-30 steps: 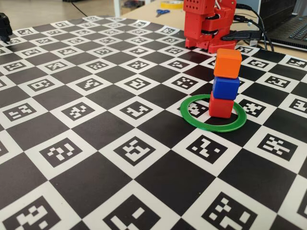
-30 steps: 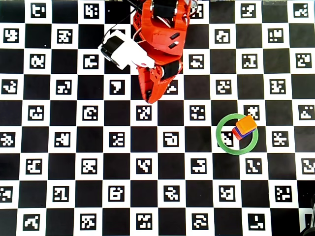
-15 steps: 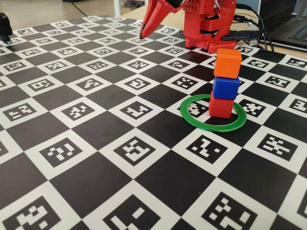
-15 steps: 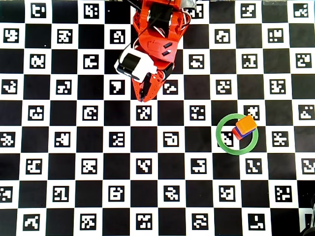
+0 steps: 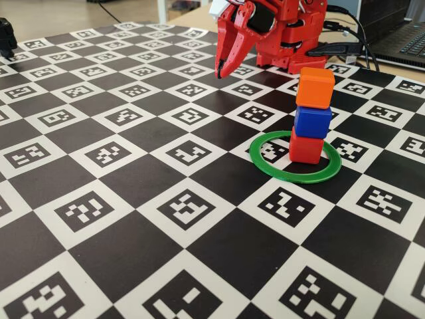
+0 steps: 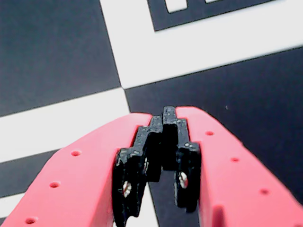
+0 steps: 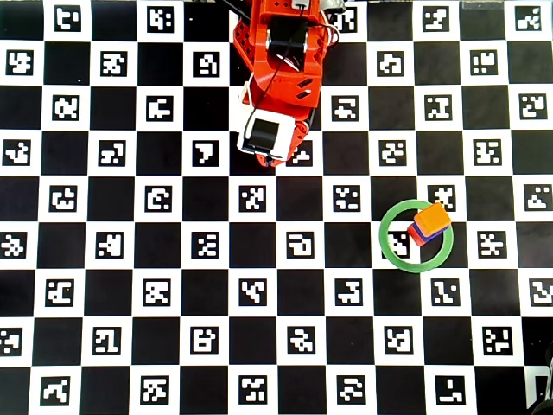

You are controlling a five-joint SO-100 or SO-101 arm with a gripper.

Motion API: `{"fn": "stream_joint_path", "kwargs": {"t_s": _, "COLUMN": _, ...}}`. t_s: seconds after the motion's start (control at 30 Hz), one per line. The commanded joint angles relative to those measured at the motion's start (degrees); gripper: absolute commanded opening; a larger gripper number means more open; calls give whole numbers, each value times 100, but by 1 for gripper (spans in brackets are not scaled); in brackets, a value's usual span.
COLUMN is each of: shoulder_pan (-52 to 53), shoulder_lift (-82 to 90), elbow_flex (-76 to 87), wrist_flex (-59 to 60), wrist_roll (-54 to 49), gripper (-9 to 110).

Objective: Grab the red cube then put it in the green circle then put the blue cube on top and finally the orange cube on top

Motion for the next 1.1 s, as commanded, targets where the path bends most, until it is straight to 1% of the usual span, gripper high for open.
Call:
{"fn": "stream_joint_path", "kwargs": {"t_s": 0.0, "shoulder_pan": -105, "shoulder_lift": 299, "elbow_flex": 237, "wrist_flex": 211, "wrist_roll": -35, "gripper": -6}}
{"fn": "stream_joint_path", "kwargs": {"t_s": 0.23, "shoulder_pan": -185, "shoulder_lift": 299, "elbow_flex": 325, "wrist_flex": 668, "wrist_roll": 0, "gripper": -6}}
{"fn": "stream_joint_path", "kwargs": {"t_s": 0.3, "shoulder_pan": -246, "shoulder_lift": 299, "elbow_flex": 334, "wrist_flex": 984, "wrist_roll": -325, "gripper": -6}}
{"fn": "stream_joint_path", "kwargs": {"t_s": 1.07, "shoulder_pan": -158, "shoulder_lift": 299, "elbow_flex": 334, "wrist_flex": 1002, "wrist_roll": -396, "gripper": -6}}
